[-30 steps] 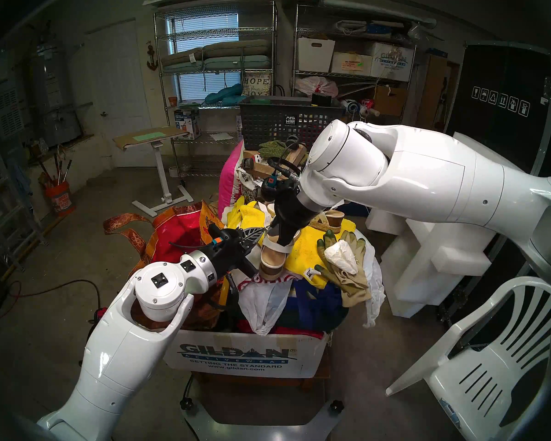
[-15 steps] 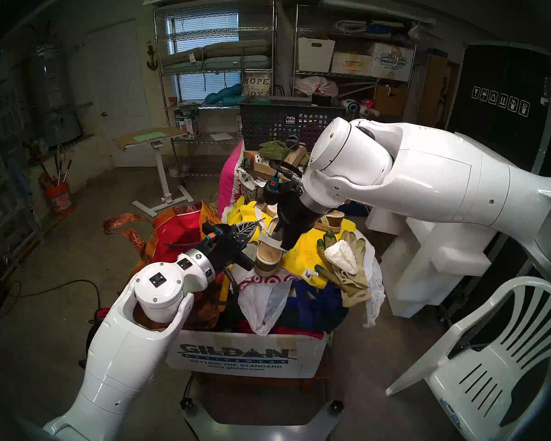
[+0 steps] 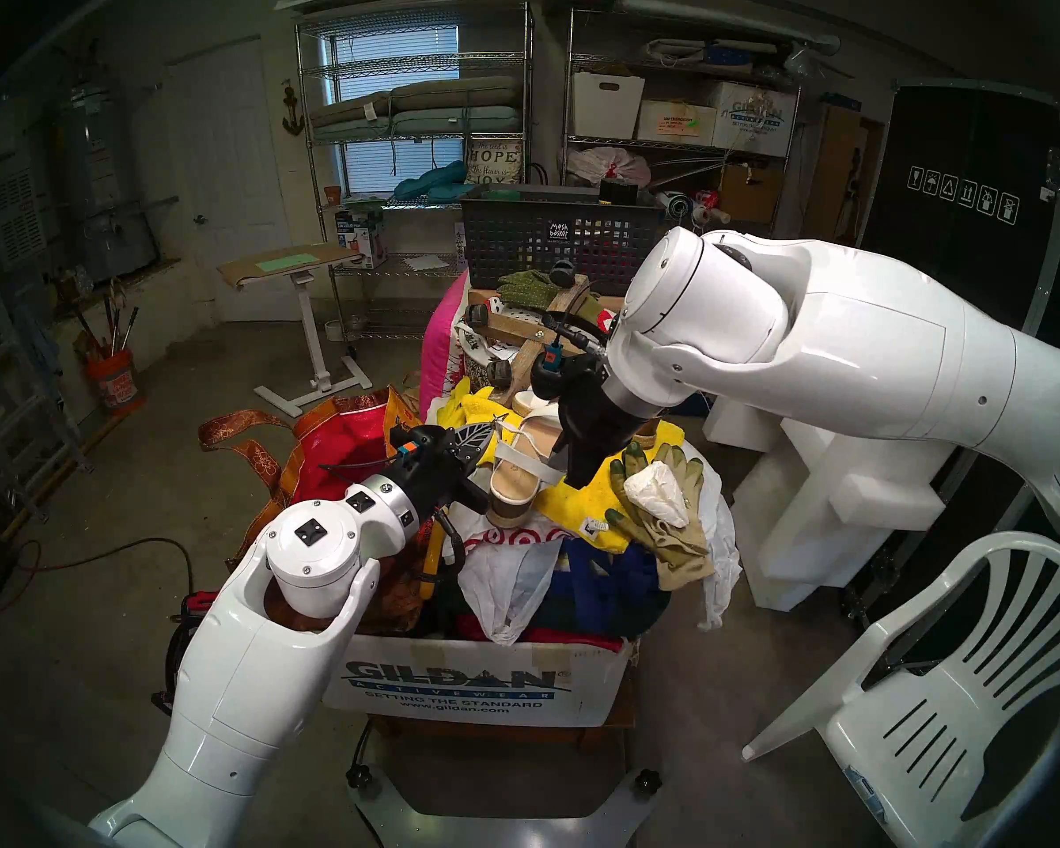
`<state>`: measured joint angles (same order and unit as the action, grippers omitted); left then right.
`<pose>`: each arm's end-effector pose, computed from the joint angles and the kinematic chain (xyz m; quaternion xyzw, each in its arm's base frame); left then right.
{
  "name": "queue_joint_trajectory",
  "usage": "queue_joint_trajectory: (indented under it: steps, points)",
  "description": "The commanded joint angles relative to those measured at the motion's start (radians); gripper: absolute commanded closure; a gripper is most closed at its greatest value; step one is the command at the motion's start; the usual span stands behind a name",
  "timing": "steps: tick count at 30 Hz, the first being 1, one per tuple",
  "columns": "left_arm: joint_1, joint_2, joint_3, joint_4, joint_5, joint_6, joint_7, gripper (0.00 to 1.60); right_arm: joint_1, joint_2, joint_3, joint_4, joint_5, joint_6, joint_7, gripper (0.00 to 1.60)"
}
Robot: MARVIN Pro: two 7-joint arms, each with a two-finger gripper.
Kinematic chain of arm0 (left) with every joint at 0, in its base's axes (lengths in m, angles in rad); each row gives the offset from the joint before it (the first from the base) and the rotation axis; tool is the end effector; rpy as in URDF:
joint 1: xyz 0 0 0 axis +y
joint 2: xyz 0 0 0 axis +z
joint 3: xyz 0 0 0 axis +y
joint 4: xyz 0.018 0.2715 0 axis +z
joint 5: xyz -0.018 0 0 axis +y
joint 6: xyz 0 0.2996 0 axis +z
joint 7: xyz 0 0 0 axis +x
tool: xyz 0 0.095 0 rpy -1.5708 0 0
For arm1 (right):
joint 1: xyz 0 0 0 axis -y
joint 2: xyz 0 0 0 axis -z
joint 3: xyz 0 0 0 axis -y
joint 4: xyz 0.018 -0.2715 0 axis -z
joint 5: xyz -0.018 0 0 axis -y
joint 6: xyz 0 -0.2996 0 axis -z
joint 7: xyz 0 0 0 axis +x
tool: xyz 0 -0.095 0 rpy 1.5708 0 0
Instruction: Unbuckle a shoe
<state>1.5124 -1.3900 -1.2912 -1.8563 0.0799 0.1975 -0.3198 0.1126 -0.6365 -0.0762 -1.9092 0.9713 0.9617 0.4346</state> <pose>0.3898 -0.1000 -0.1978 0.6387 -0.2961 0.7022 0.1063 0.3961 0.0629 -0.0636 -0.7652 -0.5823 -0.2737 0.0201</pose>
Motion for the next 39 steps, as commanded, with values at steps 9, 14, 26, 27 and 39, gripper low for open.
queue_joint_trajectory:
  steps: [9,14,26,27,39]
  points:
    - [-0.014,-0.012,0.044,0.009,0.06,-0.053,0.045,1.6,-0.059,0.021,0.049,0.019,0.0,-0.002,-0.258,1.6]
    - [-0.018,-0.019,0.048,0.021,0.073,-0.073,0.066,1.6,-0.084,0.005,0.062,0.033,0.025,-0.002,-0.316,1.6]
    - [-0.015,-0.002,0.019,-0.021,0.042,-0.051,0.036,0.0,-0.098,0.0,0.072,0.033,0.046,-0.007,-0.355,0.26]
    - [-0.012,0.002,0.016,-0.034,0.039,-0.044,0.033,0.0,-0.096,-0.001,0.072,0.033,0.046,-0.007,-0.354,0.35]
    - [-0.018,0.048,-0.045,-0.066,0.015,-0.026,-0.018,0.0,-0.082,0.027,0.115,0.0,0.073,-0.042,-0.376,0.0]
